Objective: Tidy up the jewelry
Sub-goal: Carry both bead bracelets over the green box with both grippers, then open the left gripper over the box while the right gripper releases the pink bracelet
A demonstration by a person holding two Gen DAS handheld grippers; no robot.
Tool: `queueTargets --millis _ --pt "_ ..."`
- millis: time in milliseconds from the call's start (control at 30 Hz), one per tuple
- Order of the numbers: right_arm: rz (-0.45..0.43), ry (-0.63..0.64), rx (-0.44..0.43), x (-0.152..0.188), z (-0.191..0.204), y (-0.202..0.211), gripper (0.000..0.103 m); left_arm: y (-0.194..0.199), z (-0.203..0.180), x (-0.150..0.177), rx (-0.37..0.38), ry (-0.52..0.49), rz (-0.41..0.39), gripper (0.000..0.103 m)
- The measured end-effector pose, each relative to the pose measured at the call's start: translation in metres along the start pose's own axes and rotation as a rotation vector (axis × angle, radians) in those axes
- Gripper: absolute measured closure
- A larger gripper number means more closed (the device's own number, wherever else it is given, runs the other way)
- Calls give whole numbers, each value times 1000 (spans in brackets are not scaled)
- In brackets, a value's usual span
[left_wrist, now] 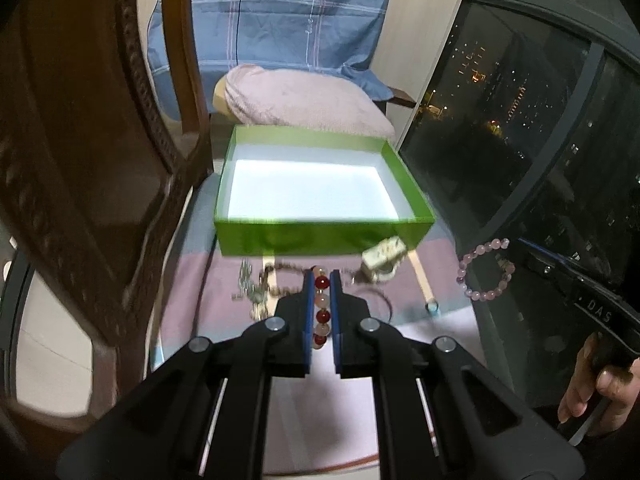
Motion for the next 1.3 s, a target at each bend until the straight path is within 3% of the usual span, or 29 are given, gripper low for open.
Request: queueTargets --millis 267,500,800,1100,1133,1167,1233,1300 --pt "13 58 15 -83 -20 -34 95 -28 -4 -83 -15 4 -3 95" --pt "86 75 63 -131 -47 -109 95 -88 -8 -147 -58 10 21 95" --pt "183 43 114 -141 -80 -193 95 -168 9 -172 -170 29 113 95" --pt "212 18 148 -144 -98 -218 95 -198 45 -178 -245 63 142 95" --pt "212 22 158 -145 -100 -219 80 -198 46 -178 -247 68 139 88" --pt "216 25 172 -146 -100 -220 47 -196 46 -178 -250 71 135 58" --pt "174 20 220 -147 -104 -209 27 -186 46 -178 -262 65 90 17" --pt "100 -10 259 -149 -108 -188 24 -167 40 -177 -270 39 13 17"
Point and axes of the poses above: each gripper's, at about its wrist camera, not at the fingertips, and y roughly against the way its jaws point, z to its left, x to its underside, the point moved 3 cm from there along -y, roughly the way its jaws point, and after that the axes turned 10 degrees about y, right-handed, at the moved point
